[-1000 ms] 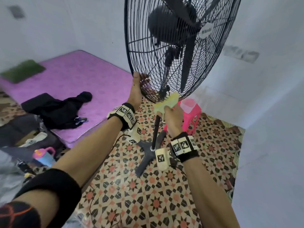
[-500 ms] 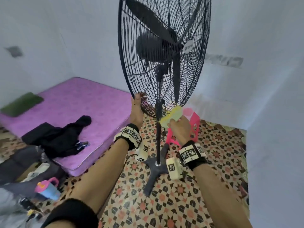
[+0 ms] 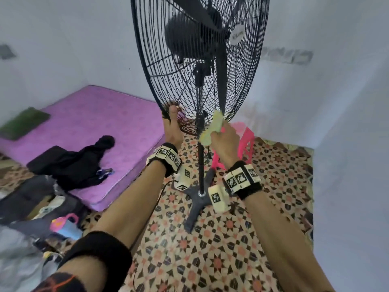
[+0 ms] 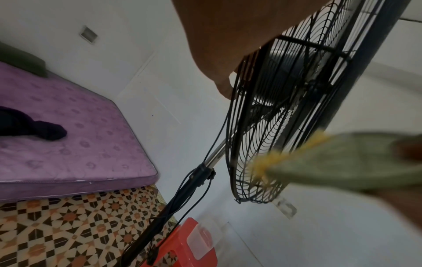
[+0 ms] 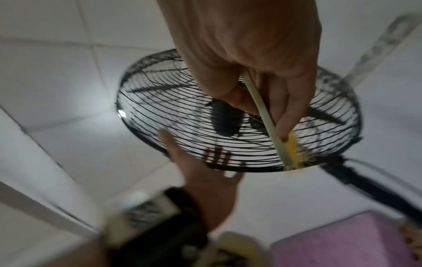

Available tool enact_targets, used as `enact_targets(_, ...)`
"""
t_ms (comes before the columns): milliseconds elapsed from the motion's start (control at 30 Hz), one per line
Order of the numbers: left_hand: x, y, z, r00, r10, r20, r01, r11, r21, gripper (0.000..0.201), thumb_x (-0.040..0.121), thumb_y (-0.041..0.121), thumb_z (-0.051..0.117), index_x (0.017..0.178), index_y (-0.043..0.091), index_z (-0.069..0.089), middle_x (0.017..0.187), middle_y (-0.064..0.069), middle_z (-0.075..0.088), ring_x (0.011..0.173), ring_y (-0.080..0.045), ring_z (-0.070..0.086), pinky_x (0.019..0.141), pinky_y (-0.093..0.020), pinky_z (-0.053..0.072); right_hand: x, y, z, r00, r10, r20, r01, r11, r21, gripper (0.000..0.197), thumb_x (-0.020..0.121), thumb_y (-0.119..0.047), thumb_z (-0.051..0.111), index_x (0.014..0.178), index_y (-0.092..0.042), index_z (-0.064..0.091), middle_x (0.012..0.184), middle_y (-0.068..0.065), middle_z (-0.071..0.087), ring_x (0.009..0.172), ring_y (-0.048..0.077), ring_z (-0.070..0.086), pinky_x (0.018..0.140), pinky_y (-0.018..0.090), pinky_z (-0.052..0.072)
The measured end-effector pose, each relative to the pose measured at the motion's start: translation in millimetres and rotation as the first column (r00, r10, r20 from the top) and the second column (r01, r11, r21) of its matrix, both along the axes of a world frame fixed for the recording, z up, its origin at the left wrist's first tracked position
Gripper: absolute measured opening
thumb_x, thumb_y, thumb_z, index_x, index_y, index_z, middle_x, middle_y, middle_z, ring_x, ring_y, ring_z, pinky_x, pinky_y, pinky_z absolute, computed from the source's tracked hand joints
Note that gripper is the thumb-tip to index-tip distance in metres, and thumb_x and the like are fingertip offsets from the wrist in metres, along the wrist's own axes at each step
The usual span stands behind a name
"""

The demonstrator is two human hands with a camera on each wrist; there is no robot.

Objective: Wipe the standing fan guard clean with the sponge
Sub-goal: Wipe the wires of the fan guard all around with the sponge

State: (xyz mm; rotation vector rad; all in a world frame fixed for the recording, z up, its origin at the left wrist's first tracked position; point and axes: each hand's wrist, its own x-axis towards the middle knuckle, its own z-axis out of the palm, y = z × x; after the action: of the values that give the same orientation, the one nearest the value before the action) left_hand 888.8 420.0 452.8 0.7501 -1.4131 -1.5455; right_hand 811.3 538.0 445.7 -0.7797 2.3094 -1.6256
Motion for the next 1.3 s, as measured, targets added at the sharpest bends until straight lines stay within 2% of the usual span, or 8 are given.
enact_targets(300,-28.5,-90.0,-79.9,1.000,-0.012,-0.004,0.012,0.989,0.149,0.104,0.080,0.098,0.039,0.155,0.026,0.045,0.156,0.000,0.051,0.146,-0.021,0.046,0.125,-0.056,0.028,-22.2,9.6,3.8,0.989,-0.101,0.111,0.116,0.984,-0.137,0.053,0.091,-0.002,0.058,0.141,-0.011,0.043,0.110,0.010,0.070,0.085,0.023,0.071,0.065,0.024,0.061)
enact_targets(400,-15.9,-61.5,-38.3,0.994,0.078,-0.081,-0.063,0.984,0.167,0.130,0.062,0.107,0.043,0.162,0.024,0.033,0.164,0.002,0.040,0.151,-0.015,0.036,0.128,-0.048,0.020,-7.2,-3.1,11.0,0.996,0.071,0.052,-0.061,0.982,-0.176,0.058,0.091,0.004,0.058,0.145,-0.014,0.044,0.110,0.002,0.065,0.083,0.018,0.072,0.071,0.046,0.064)
enact_targets(533,-3.4,-27.4,11.6,0.973,0.156,-0.173,-0.110,0.962,0.248,0.182,0.013,0.112,0.043,0.166,0.019,0.011,0.173,-0.001,0.011,0.157,-0.018,0.014,0.125,-0.050,0.013,-3.0,-6.8,23.3,0.957,0.245,0.157,-0.177,0.918,-0.356,0.066,0.095,0.001,0.060,0.151,-0.027,0.043,0.138,0.010,0.056,0.108,0.024,0.069,0.072,0.035,0.064)
enact_targets(733,-9.5,-36.3,7.2,0.963,0.209,-0.168,-0.177,0.966,0.187,0.117,0.075,0.091,0.029,0.165,0.018,0.016,0.172,0.000,0.016,0.159,-0.019,0.012,0.130,-0.053,0.006,-17.3,-11.8,5.4,0.998,-0.066,0.007,0.065,0.948,-0.311,0.025,0.093,-0.009,0.060,0.111,-0.023,0.069,0.101,-0.027,0.060,0.085,0.003,0.067,0.070,0.045,0.064)
enact_targets(933,-9.2,-50.3,11.2,0.951,0.244,-0.189,-0.202,0.956,0.214,0.155,0.044,0.112,0.038,0.166,0.019,0.013,0.173,0.000,0.012,0.159,-0.016,0.010,0.125,-0.037,0.008,1.2,-29.4,16.1,0.994,0.075,-0.074,-0.096,0.935,-0.341,0.036,0.096,-0.011,0.067,0.132,-0.016,0.065,0.119,-0.008,0.063,0.096,-0.002,0.064,0.077,0.015,0.057)
enact_targets(1067,-12.9,-63.5,6.5,0.943,0.260,-0.207,-0.223,0.957,0.188,0.075,0.107,0.064,0.017,0.166,0.018,0.009,0.174,0.002,0.006,0.159,-0.014,0.004,0.131,-0.046,0.001,16.9,-44.6,19.0,0.969,0.135,-0.209,-0.218,0.865,-0.453,0.021,0.096,-0.018,0.069,0.117,-0.016,0.066,0.097,-0.001,0.071,0.076,0.017,0.068,0.065,0.030,0.059)
enact_targets(1200,-18.5,-116.5,-29.2,0.963,0.203,-0.175,-0.174,0.971,0.165,0.100,0.087,0.089,0.024,0.166,0.029,0.011,0.173,0.007,0.010,0.160,-0.015,0.006,0.130,-0.051,0.002,8.1,-57.8,0.0,0.980,0.172,-0.100,-0.199,0.888,-0.414,0.012,0.097,-0.011,0.062,0.102,-0.018,0.053,0.083,-0.002,0.065,0.065,0.029,0.068,0.052,0.046,0.057)
enact_targets(1300,-23.9,-149.6,-62.4,0.965,0.133,-0.225,-0.066,0.958,0.280,0.116,0.074,0.101,0.038,0.166,0.033,0.015,0.172,0.006,0.021,0.158,-0.017,0.020,0.129,-0.054,0.012,-6.2,-54.6,-14.9,0.993,0.074,-0.088,-0.100,0.933,-0.347,0.014,0.095,0.000,0.060,0.102,-0.011,0.054,0.080,-0.008,0.062,0.056,0.005,0.062,0.046,0.027,0.051)
